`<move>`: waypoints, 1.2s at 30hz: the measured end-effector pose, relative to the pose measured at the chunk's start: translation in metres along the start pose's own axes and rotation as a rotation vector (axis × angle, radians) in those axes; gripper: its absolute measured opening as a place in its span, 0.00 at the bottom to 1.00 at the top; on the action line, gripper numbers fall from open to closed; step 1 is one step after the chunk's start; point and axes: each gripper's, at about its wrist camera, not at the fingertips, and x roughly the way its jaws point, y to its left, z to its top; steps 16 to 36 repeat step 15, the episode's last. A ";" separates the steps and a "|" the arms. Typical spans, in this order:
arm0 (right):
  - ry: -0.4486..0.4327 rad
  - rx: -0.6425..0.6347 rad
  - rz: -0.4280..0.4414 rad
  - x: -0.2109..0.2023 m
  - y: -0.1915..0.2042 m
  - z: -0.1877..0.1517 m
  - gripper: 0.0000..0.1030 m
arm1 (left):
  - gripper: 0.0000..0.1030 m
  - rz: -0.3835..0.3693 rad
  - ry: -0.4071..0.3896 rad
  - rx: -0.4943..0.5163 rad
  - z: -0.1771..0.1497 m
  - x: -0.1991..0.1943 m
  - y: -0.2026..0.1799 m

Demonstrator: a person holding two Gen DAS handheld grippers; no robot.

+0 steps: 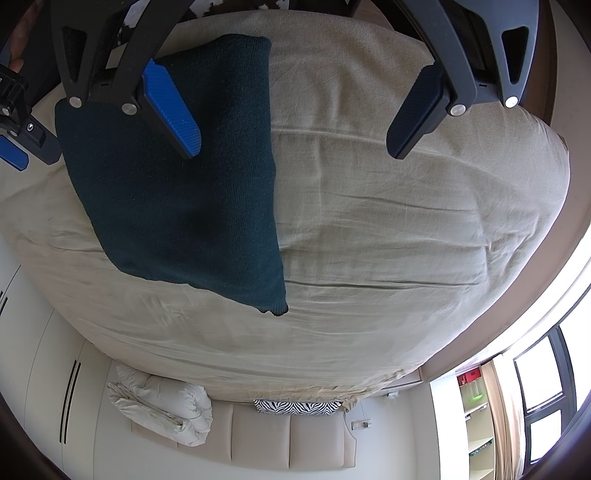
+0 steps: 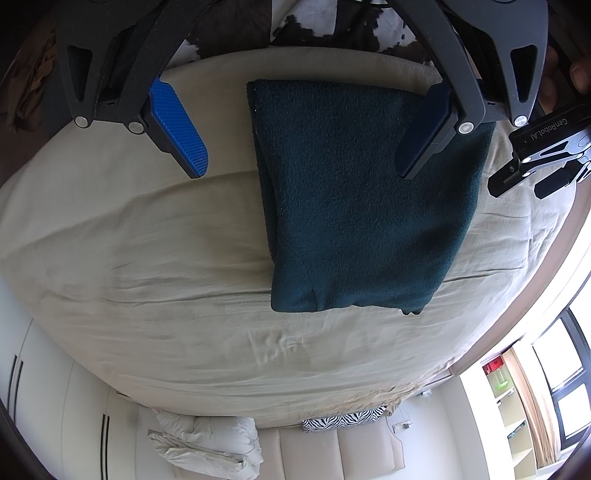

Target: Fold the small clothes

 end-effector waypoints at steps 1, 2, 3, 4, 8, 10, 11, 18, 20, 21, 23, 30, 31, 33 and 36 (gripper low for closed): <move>0.000 0.000 0.000 0.000 0.000 0.000 1.00 | 1.00 0.000 0.001 0.001 0.000 0.000 0.000; 0.000 0.000 0.000 0.000 0.000 0.000 1.00 | 1.00 -0.001 0.001 0.002 0.000 0.001 0.000; 0.000 0.000 -0.001 0.000 0.000 0.000 1.00 | 1.00 -0.001 0.001 0.003 0.001 0.001 0.001; 0.000 0.000 0.000 0.000 0.000 0.000 1.00 | 1.00 -0.001 0.002 0.003 0.001 0.001 0.001; 0.000 0.000 -0.001 0.000 0.000 0.000 1.00 | 1.00 0.001 0.001 0.003 0.000 0.001 0.001; 0.000 0.000 0.000 0.000 0.000 0.000 1.00 | 1.00 0.001 0.002 0.004 0.002 0.003 0.001; 0.000 0.000 0.000 0.000 0.000 0.000 1.00 | 1.00 0.002 0.001 0.005 0.002 0.003 0.002; 0.002 0.002 0.001 0.000 -0.001 -0.001 1.00 | 1.00 0.005 -0.005 0.011 0.004 0.004 0.003; 0.002 0.002 0.001 0.000 -0.001 -0.001 1.00 | 1.00 0.005 -0.005 0.011 0.004 0.004 0.003; 0.002 0.002 0.001 0.000 -0.001 -0.001 1.00 | 1.00 0.005 -0.005 0.011 0.004 0.004 0.003; 0.002 0.002 0.001 0.000 -0.001 -0.001 1.00 | 1.00 0.005 -0.005 0.011 0.004 0.004 0.003; 0.002 0.002 0.001 0.000 -0.001 -0.001 1.00 | 1.00 0.005 -0.005 0.011 0.004 0.004 0.003; 0.002 0.002 0.001 0.000 -0.001 -0.001 1.00 | 1.00 0.005 -0.005 0.011 0.004 0.004 0.003; 0.002 0.002 0.001 0.000 -0.001 -0.001 1.00 | 1.00 0.005 -0.005 0.011 0.004 0.004 0.003; 0.002 0.002 0.001 0.000 -0.001 -0.001 1.00 | 1.00 0.005 -0.005 0.011 0.004 0.004 0.003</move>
